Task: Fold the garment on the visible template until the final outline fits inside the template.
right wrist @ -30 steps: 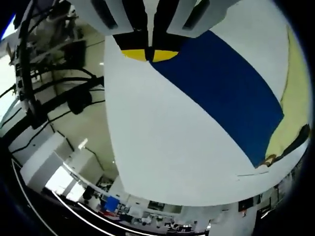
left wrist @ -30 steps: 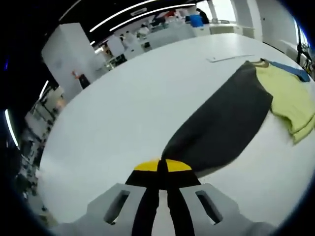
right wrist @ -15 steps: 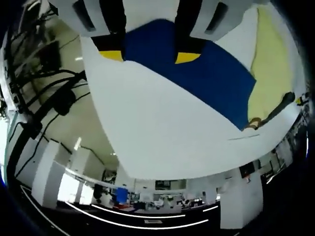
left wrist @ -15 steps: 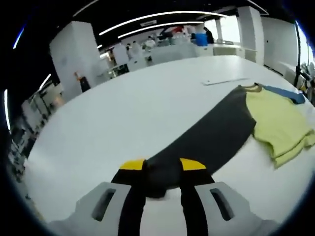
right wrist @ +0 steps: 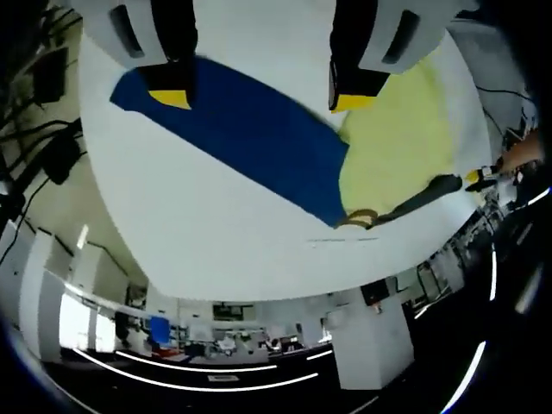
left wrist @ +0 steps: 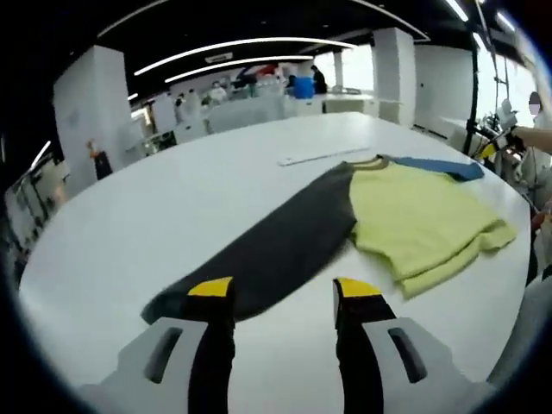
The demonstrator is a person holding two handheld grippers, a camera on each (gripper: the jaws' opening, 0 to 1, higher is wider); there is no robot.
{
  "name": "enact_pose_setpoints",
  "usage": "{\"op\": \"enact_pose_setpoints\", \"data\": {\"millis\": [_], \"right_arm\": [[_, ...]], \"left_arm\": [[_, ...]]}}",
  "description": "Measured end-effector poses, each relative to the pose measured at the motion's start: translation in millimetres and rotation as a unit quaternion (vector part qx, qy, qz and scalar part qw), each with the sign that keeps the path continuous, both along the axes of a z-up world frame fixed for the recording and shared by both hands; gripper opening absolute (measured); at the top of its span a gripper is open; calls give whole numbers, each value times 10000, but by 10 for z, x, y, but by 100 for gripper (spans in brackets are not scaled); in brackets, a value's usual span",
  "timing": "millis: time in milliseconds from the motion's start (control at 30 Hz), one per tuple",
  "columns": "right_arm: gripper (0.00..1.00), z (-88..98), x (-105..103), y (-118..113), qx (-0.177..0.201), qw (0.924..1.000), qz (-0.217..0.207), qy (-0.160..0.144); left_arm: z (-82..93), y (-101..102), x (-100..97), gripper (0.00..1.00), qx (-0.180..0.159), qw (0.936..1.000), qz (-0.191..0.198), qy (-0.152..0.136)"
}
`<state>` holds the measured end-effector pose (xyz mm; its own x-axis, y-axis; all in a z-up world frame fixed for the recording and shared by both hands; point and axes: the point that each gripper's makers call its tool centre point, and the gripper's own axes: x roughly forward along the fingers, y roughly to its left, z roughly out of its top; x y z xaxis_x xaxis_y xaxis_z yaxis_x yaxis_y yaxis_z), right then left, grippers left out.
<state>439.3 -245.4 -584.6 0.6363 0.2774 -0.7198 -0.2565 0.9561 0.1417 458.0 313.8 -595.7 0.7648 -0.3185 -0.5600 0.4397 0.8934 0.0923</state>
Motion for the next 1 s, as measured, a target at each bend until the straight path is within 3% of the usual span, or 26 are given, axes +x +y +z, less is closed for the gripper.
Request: {"op": "enact_pose_setpoints", "data": {"millis": [467, 633, 1000], "right_arm": [[60, -155, -488, 885, 462, 9950, 861, 184], [59, -255, -622, 1002, 563, 9930, 999, 265], [54, -447, -994, 1125, 551, 9920, 1045, 448]], "left_arm": [[-239, -586, -274, 44, -422, 9942, -972, 201], [-288, -758, -366, 43, -567, 9907, -1199, 297], [-477, -1084, -500, 35, -490, 9837, -1658, 486]]}}
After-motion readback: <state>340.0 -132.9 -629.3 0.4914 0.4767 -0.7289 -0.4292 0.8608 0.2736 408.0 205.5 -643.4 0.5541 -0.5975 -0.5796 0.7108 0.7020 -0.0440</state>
